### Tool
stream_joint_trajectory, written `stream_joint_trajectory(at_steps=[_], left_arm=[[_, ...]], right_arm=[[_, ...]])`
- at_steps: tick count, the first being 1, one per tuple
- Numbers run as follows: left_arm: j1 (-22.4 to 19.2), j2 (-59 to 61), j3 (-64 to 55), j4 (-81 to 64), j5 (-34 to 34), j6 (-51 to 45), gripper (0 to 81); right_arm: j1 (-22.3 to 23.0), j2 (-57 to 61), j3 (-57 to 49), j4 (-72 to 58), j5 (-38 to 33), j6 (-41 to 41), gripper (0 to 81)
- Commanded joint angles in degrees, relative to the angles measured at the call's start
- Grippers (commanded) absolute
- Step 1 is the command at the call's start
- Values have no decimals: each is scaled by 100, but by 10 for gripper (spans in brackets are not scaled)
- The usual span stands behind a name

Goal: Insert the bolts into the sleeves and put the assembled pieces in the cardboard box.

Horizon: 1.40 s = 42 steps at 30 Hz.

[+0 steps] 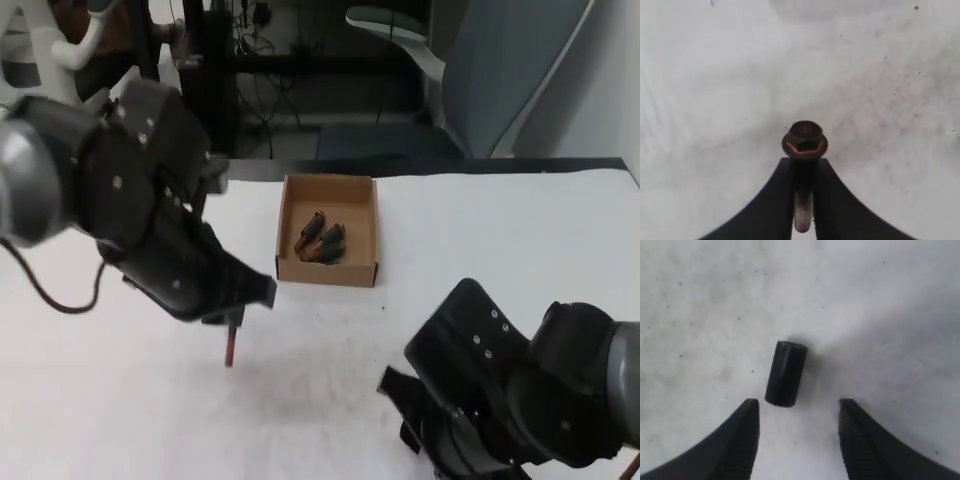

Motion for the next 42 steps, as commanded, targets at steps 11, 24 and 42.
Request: stream_joint_trajectory(at_steps=[11,24,42], left_arm=[[-20,-510,-40,-54,20,20,17],[-20,-507,-40,-43,20,-28,17],[-20,-540,-28,-87,20,21,17]], right_arm=[[-614,-2,-60,-290,-16,331,284],[-612,239,-60,-377,-480,375,428],[-594,548,-623,26,-350,-1029,0]])
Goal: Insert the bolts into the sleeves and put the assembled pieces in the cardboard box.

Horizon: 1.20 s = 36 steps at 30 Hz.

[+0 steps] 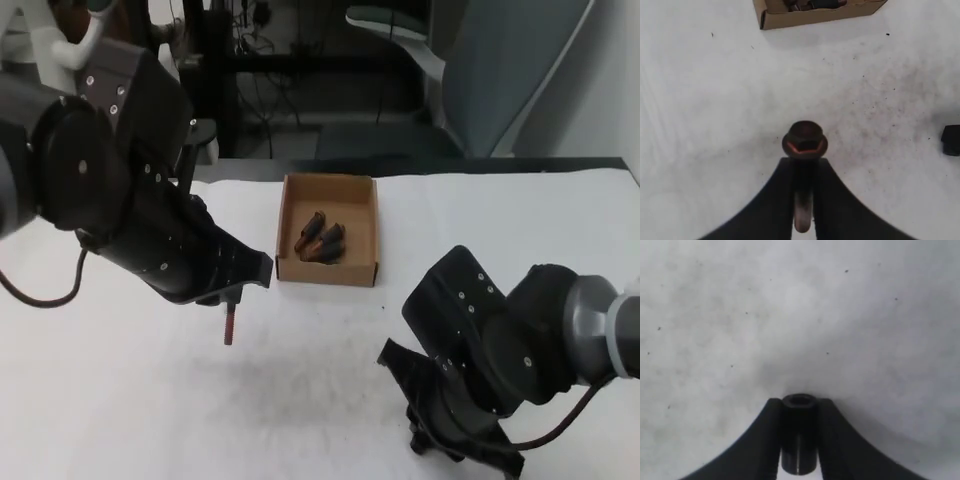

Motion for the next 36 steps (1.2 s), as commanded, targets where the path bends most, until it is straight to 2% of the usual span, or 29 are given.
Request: stream_joint_trajectory(at_steps=[1,4,6,9,11,13,15,21,24,28,32,36], left_arm=[[-20,-149,-13,-181,13,21,17],[-20,-347,111,-725,312,21,17],[-20,-612,315,-1270,437,11,17],[-46,-1266,816,-2778,465,-495,17],[-137,-1776,1242,-4076,478,-819,17],[-326,-2208,1626,-5245,478,-1020,17],[-560,-2416,1864,-5888,500,-1048,17],[-1542,-2450,1988,-5978,1279,-349,17],[-2020,-2382,1988,-5978,1230,-63,17],[-2434,-2383,1988,-5986,1034,-68,17],[-2654,-2383,1988,-5838,577,51,17],[-2778,-2383,1988,-5622,-4,442,17]], right_arm=[[0,-322,-70,-101,201,-978,0],[0,-1002,-26,-117,739,-2517,0],[0,-1620,74,-161,1010,-3224,0],[61,-2657,420,-517,778,-4024,0],[242,-3481,769,-1116,201,-4704,0],[540,-4287,1101,-1618,-411,-5398,0],[823,-4867,1317,-1735,-538,-5904,0],[1323,-5611,2031,-1723,-537,-7884,0],[1339,-5591,2296,-1813,-537,-8077,0],[1339,-5592,2509,-2457,-518,-7607,0],[1339,-5592,2699,-3448,-703,-7111,0],[1339,-5584,2765,-3881,-1116,-7081,0]])
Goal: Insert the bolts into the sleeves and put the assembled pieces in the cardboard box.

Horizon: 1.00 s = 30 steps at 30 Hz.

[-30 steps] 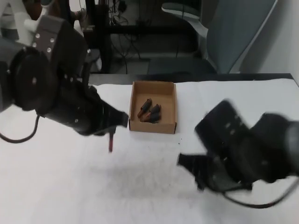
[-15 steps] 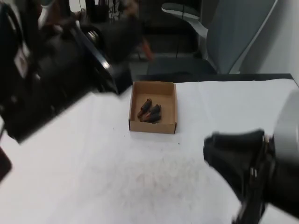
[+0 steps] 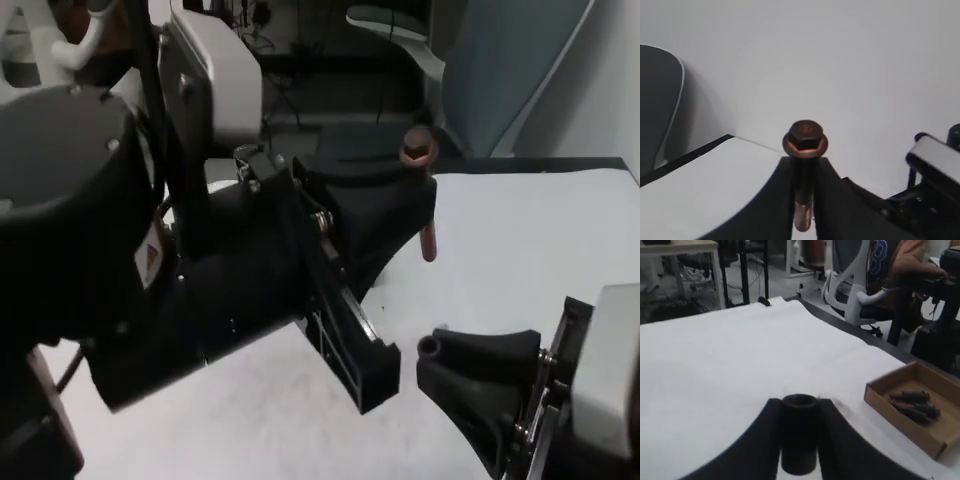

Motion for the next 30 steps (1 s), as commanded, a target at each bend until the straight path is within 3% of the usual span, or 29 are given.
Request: stream_joint_trajectory(at_steps=[1,11,22,30], left_arm=[[-60,-30,-4,46,-299,314,17],[-60,-172,-4,458,-101,328,17],[-60,-458,-4,894,327,422,17],[-60,-456,-4,1001,628,422,17]], right_arm=[[14,-37,17,-412,-349,75,0],[14,-37,25,-838,-599,75,0],[14,29,25,-838,-339,116,0],[14,94,25,-906,-729,116,0]])
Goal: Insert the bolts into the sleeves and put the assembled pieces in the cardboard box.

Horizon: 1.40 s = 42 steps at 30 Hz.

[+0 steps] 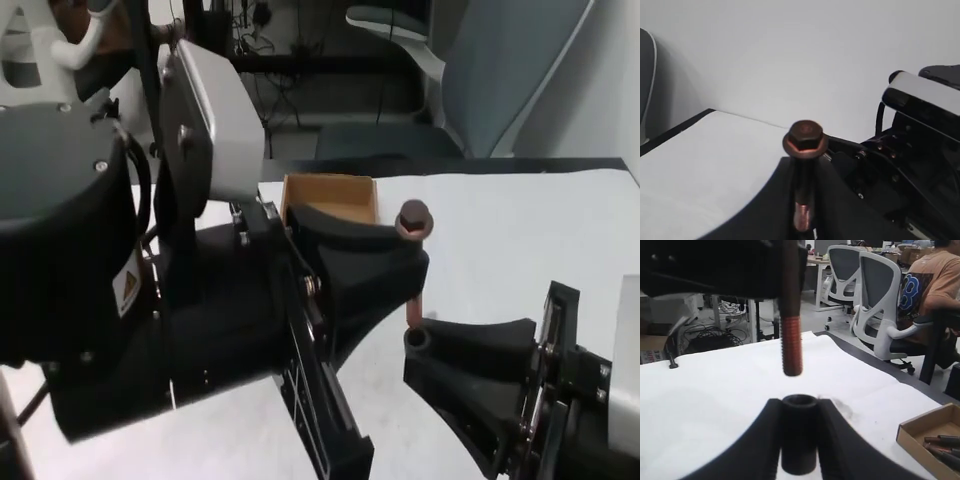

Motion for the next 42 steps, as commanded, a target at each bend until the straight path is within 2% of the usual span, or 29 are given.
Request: stream_joint_trajectory(at_steps=[1,27,29,30,33,34,35,38,41,42], left_arm=[[-24,-24,-4,-48,82,10,17],[-24,-24,-4,575,379,-338,10],[-24,-24,-4,595,377,-338,122],[-24,-24,-4,594,377,-338,209],[-24,-24,-4,572,377,-338,519],[-24,-24,-4,573,377,-338,662],[-24,-24,-4,573,377,-338,700],[-3,-142,-32,573,331,-424,700],[42,-543,-88,568,24,-439,700],[68,-753,-89,568,-235,-417,662]], right_arm=[[14,3,-17,-197,-97,39,0],[14,3,-17,-567,-372,39,0],[14,3,-17,-659,-418,193,0],[14,3,-17,-669,-418,292,0],[14,3,-17,-633,-395,429,0],[14,3,-17,-630,-368,419,0],[14,3,-17,-631,-300,421,0],[14,14,-17,-569,280,453,0],[-26,138,-115,-220,1149,939,0],[-71,241,-207,-38,1232,935,0]])
